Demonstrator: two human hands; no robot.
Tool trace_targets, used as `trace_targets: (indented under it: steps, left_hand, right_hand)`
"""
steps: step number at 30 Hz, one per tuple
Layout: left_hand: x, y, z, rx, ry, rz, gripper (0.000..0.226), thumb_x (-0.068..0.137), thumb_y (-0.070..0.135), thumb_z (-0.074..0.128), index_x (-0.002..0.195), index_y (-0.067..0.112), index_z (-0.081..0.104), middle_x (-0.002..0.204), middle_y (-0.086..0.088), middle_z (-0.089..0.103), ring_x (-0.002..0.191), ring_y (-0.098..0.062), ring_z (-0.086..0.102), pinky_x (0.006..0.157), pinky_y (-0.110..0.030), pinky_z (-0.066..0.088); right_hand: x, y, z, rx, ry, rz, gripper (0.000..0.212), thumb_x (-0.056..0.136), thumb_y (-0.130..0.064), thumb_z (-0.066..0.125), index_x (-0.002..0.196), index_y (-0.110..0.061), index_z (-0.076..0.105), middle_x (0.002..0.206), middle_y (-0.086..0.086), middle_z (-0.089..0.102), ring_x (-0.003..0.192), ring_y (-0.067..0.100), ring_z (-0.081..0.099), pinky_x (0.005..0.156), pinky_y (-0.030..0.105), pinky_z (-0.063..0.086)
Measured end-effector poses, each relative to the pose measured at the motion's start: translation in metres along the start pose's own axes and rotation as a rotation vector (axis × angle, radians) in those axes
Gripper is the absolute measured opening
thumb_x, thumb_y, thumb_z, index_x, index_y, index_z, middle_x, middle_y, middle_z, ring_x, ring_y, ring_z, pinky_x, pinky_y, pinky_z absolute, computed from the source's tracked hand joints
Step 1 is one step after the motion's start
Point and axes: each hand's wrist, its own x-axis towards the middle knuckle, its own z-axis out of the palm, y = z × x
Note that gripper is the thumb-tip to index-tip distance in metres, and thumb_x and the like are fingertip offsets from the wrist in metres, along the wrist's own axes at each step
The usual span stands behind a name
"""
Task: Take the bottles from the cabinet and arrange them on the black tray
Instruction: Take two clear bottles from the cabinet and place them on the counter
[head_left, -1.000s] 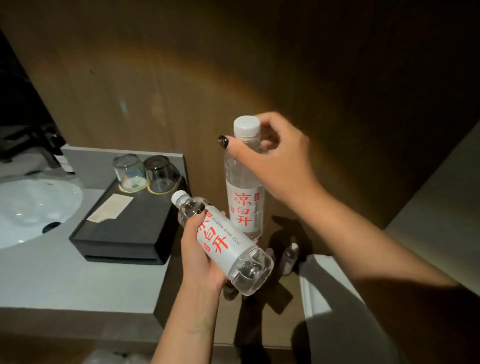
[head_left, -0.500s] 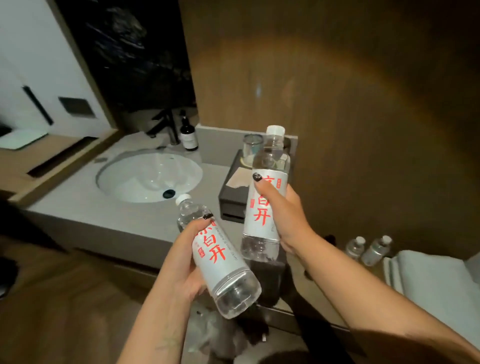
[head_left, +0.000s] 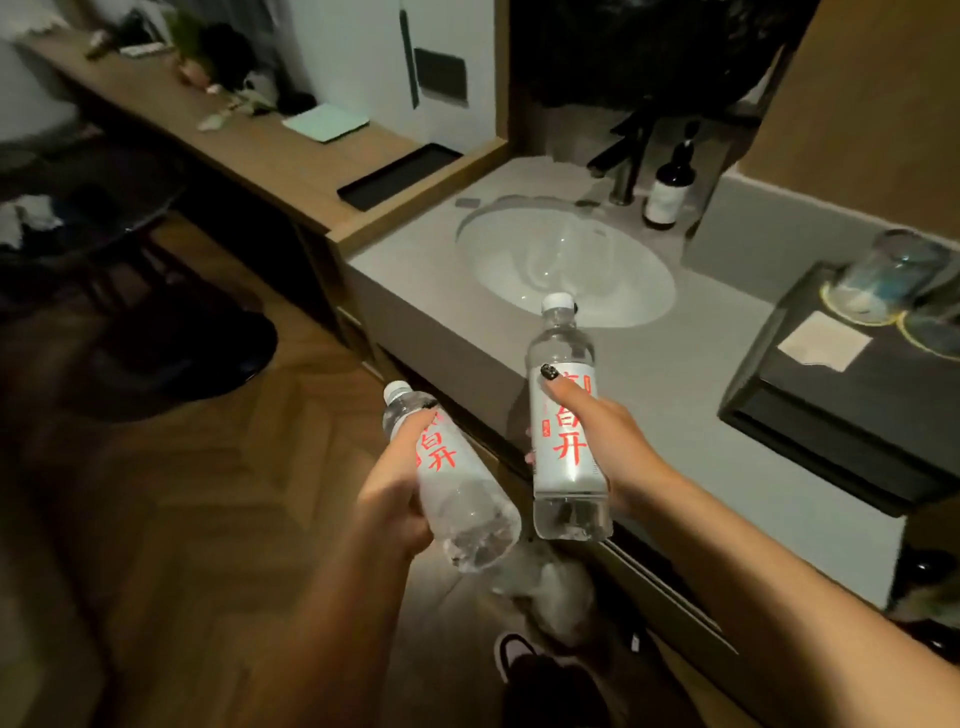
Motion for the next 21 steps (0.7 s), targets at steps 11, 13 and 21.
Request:
trace_targets:
  steps: [11,13,21]
  left_hand:
    - [0.059,0.104,-0.041,-0.015,0.303,0.061,0.032,0.083,0.038,0.065,0.094,0.01,0.058,0.065,-0.01,0.059,0.058,-0.02,0.058,0.053,-0.03,0.056]
    - [0.073,0.125,-0.044,-0.013,0.3,0.065,0.036,0.082,0.042,0.065,0.094,0.008,0.058,0.065,-0.01,0.059,0.059,-0.021,0.058,0.053,-0.03,0.055]
    - [0.111,0.211,-0.066,0.05,0.332,0.13,0.043,0.082,0.047,0.063,0.103,0.01,0.059,0.068,-0.008,0.062,0.058,-0.021,0.062,0.051,-0.029,0.052]
  right_hand:
    - [0.123,-0.034,0.085,-0.033,-0.133,0.032,0.034,0.085,-0.037,0.062,0.098,-0.007,0.058,0.078,0.017,0.068,0.065,0.03,0.066,0.066,0.041,0.056]
    - [0.144,-0.042,0.1,-0.02,-0.123,0.052,0.038,0.083,-0.04,0.064,0.1,-0.006,0.059,0.078,0.017,0.068,0.066,0.031,0.066,0.068,0.043,0.056]
    - [0.206,-0.084,0.163,-0.095,-0.173,0.074,0.049,0.08,-0.051,0.062,0.102,-0.008,0.059,0.083,0.016,0.068,0.069,0.028,0.067,0.068,0.038,0.055]
